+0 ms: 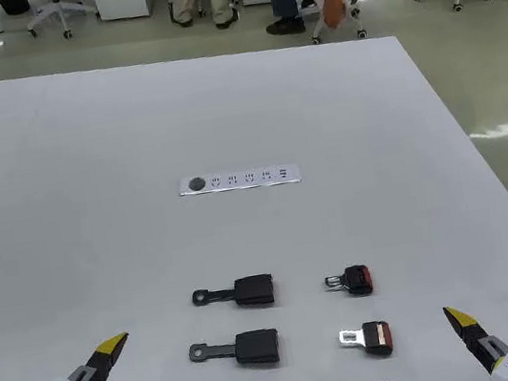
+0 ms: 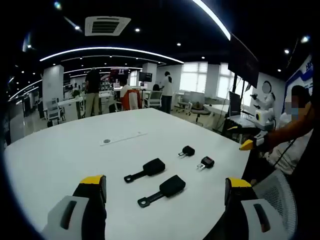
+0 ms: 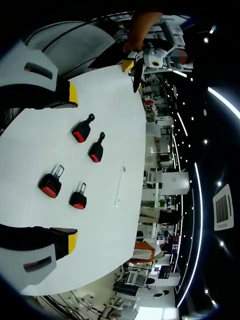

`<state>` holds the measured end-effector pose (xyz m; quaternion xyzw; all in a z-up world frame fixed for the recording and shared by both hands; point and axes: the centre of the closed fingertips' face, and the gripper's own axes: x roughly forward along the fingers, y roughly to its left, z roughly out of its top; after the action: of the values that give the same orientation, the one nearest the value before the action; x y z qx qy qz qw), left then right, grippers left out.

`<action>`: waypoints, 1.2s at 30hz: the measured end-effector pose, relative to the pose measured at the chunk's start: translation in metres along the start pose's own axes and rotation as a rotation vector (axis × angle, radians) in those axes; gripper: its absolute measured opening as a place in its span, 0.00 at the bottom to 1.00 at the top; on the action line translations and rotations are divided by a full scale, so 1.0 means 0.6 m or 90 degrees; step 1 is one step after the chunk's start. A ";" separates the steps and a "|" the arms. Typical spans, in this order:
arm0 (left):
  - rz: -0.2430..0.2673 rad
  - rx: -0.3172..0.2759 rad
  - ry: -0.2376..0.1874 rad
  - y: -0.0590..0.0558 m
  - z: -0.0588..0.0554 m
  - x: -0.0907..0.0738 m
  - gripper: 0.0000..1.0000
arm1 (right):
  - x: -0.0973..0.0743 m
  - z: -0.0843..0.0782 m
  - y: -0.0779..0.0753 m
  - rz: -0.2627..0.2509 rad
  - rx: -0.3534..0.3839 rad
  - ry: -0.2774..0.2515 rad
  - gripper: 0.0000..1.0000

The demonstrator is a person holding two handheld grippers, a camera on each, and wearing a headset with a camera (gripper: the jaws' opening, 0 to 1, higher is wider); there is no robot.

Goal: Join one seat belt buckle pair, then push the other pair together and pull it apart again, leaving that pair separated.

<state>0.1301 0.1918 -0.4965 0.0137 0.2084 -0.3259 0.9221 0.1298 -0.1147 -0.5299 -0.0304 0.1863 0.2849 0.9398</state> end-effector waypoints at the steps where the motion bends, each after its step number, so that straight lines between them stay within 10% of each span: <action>1: 0.001 0.001 0.000 -0.001 0.001 0.000 1.00 | 0.000 0.001 0.001 0.000 0.000 0.000 1.00; 36: 0.008 -0.001 0.005 0.004 -0.007 -0.002 1.00 | -0.006 -0.008 0.001 0.003 0.002 0.001 1.00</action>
<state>0.1290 0.1949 -0.5003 0.0159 0.2124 -0.3201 0.9232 0.1252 -0.1169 -0.5333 -0.0283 0.1874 0.2869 0.9390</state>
